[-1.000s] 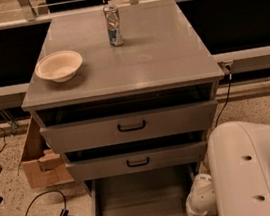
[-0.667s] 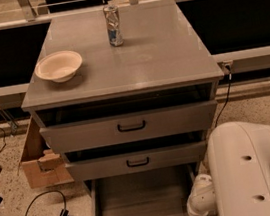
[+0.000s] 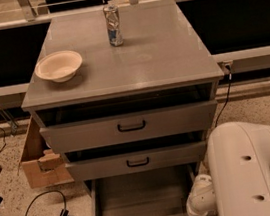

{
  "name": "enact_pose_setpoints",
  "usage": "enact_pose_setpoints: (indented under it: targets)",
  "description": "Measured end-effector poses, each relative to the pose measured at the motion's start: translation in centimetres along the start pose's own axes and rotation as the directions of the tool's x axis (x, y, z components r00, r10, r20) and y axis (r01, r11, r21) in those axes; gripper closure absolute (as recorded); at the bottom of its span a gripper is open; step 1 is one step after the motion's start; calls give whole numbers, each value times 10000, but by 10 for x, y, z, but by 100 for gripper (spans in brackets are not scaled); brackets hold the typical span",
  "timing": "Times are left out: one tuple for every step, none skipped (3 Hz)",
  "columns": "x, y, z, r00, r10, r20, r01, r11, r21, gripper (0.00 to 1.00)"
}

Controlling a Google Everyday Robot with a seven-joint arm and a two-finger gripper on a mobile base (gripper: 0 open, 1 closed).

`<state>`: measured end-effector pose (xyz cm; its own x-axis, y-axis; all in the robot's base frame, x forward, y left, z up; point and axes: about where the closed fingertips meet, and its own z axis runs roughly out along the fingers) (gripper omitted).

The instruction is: Open bottom drawer

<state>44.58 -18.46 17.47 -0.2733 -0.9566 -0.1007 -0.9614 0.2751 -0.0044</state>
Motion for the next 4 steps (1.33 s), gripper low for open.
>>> enact_pose_setpoints:
  targets:
    - [3,24,9,10000,-49,80,51,9995,-313,19]
    - [14,86,14,9994,331,36,-326,9951,-928,41]
    - [14,87,14,9994,354,42,-348,9949,-943,64]
    - [14,89,13,9995,323,43,-318,9955,-897,88]
